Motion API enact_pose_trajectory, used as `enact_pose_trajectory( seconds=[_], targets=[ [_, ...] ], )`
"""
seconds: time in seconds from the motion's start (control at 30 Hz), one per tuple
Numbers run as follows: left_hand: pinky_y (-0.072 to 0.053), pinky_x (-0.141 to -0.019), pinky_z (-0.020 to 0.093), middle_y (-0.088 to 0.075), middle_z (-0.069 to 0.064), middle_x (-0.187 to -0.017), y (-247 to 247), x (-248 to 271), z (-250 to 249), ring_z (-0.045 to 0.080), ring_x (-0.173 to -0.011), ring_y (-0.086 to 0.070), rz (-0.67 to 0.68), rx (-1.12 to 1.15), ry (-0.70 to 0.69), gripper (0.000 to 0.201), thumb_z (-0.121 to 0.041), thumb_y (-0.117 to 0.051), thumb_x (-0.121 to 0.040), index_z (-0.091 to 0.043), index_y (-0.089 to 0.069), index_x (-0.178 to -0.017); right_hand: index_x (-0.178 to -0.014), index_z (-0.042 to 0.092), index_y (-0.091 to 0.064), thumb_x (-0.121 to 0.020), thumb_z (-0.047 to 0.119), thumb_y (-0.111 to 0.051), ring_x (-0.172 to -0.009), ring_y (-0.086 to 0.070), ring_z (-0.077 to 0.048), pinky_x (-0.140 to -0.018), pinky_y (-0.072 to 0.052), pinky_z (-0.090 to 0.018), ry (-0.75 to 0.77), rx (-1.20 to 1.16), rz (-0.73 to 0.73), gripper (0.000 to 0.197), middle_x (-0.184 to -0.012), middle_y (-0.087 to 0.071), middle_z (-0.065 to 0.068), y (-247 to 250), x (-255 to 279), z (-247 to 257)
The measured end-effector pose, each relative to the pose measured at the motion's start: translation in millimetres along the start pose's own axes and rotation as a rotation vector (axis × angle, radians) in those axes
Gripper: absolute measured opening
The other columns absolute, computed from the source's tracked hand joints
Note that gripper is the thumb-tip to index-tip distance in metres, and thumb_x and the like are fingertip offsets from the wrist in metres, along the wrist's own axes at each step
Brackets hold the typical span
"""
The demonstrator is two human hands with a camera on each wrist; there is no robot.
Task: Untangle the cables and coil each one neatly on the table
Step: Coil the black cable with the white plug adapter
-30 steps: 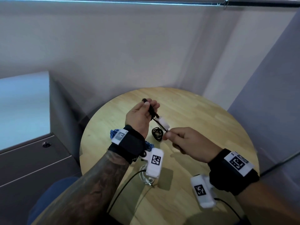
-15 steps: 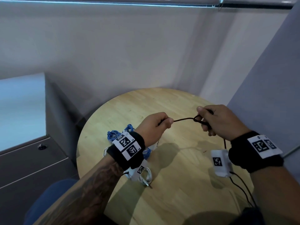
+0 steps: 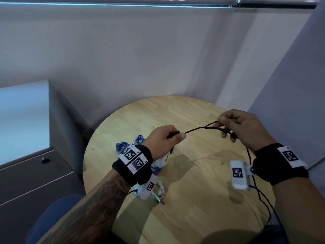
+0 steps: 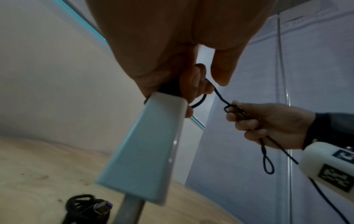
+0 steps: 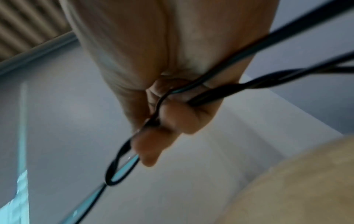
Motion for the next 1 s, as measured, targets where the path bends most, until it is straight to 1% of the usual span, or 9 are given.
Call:
enact_pose_trajectory(
  seconds=[0.1,0.23,0.37,0.53,0.7,0.77,0.87,0.93,1.0],
  targets=[
    [-0.043,-0.059,0.029,-0.045,-0.001,-0.059,1,2,-4,0.017,-0.057,-0.049,-0.001,0.124,0.009,0.030,-0.033,-0.061,-0.094,-0.015,-0.053,-0.071,-0.096,0.005,-0.070,-0.099,0.015,-0.059,-0.061,-0.068,-0.019,-0.052,-0.053,-0.026,-0.091,-0.023,-0.102,0.015,-0.080,-0.074,-0.011,15,-5,-23],
    [-0.040,-0.056,0.029,-0.034,-0.007,-0.051,35,4,-1,0.011,-0.045,-0.030,-0.205,0.524,0.000,0.032,-0.012,-0.059,-0.094,-0.013,-0.048,-0.064,-0.097,-0.001,-0.067,-0.101,0.011,-0.053,-0.056,-0.063,-0.024,-0.058,-0.053,-0.034,-0.208,0.131,-0.291,0.018,-0.072,-0.069,-0.013,52,-11,-61],
    [-0.034,-0.054,0.030,-0.027,-0.006,-0.050,58,7,8,0.012,-0.044,-0.023,-0.341,0.842,-0.020,0.035,-0.006,-0.053,-0.095,-0.016,-0.052,-0.062,-0.094,-0.002,-0.067,-0.101,0.011,-0.050,-0.064,-0.069,-0.029,-0.068,-0.057,-0.040,-0.409,0.349,-0.336,0.022,-0.072,-0.071,-0.015,78,-8,-102],
    [-0.032,-0.056,0.031,-0.025,-0.004,-0.052,64,3,12,0.013,-0.046,-0.023,-0.390,0.951,-0.038,0.045,-0.006,-0.052,-0.096,-0.021,-0.057,-0.054,-0.076,-0.004,-0.068,-0.096,0.006,-0.058,-0.073,-0.074,-0.031,-0.070,-0.058,-0.036,-0.641,0.614,-0.049,0.024,-0.071,-0.075,-0.015,61,-3,-139],
    [-0.036,-0.055,0.029,-0.028,-0.005,-0.054,47,-15,-9,0.012,-0.046,-0.025,-0.322,0.814,-0.049,0.034,-0.010,-0.054,-0.097,-0.016,-0.050,-0.063,-0.081,0.010,-0.073,-0.095,0.021,-0.062,-0.084,-0.065,-0.027,-0.078,-0.052,-0.035,-0.485,0.864,0.173,0.021,-0.089,-0.072,-0.009,28,-5,-120],
    [-0.039,-0.055,0.028,-0.029,-0.005,-0.053,35,-26,-20,0.011,-0.046,-0.026,-0.280,0.739,-0.050,0.035,-0.012,-0.056,-0.096,-0.017,-0.049,-0.062,-0.083,0.011,-0.075,-0.098,0.030,-0.058,-0.088,-0.061,-0.026,-0.081,-0.048,-0.034,-0.393,0.754,0.114,0.029,-0.097,-0.069,-0.008,22,-7,-101],
    [-0.043,-0.055,0.026,-0.031,-0.007,-0.052,22,-39,-34,0.009,-0.044,-0.028,-0.255,0.621,-0.039,0.031,-0.015,-0.058,-0.096,-0.015,-0.047,-0.067,-0.096,0.009,-0.072,-0.103,0.047,-0.042,-0.092,-0.071,-0.026,-0.086,-0.045,-0.037,-0.368,0.126,0.035,0.048,-0.093,-0.077,-0.008,5,-3,-76],
    [-0.045,-0.055,0.026,-0.032,-0.006,-0.052,18,-46,-41,0.009,-0.044,-0.029,-0.260,0.582,-0.035,0.030,-0.017,-0.059,-0.096,-0.014,-0.047,-0.068,-0.106,0.012,-0.066,-0.100,0.059,-0.039,-0.093,-0.074,-0.027,-0.086,-0.044,-0.037,-0.459,-0.162,0.101,0.055,-0.094,-0.078,-0.014,-11,5,-67],
    [-0.046,-0.056,0.026,-0.033,-0.007,-0.052,20,-48,-45,0.008,-0.043,-0.030,-0.273,0.565,-0.034,0.030,-0.018,-0.059,-0.096,-0.014,-0.049,-0.068,-0.112,0.014,-0.063,-0.096,0.062,-0.044,-0.094,-0.074,-0.028,-0.090,-0.048,-0.042,-0.480,-0.126,0.228,0.054,-0.097,-0.077,-0.014,-25,16,-58]
  ],
)
Point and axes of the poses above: each hand's wrist, its own x-axis away from the middle knuckle, its own y-axis out of the back of the hand, z = x × y, the point moved 10 cm from there along -x, towards the middle knuckle
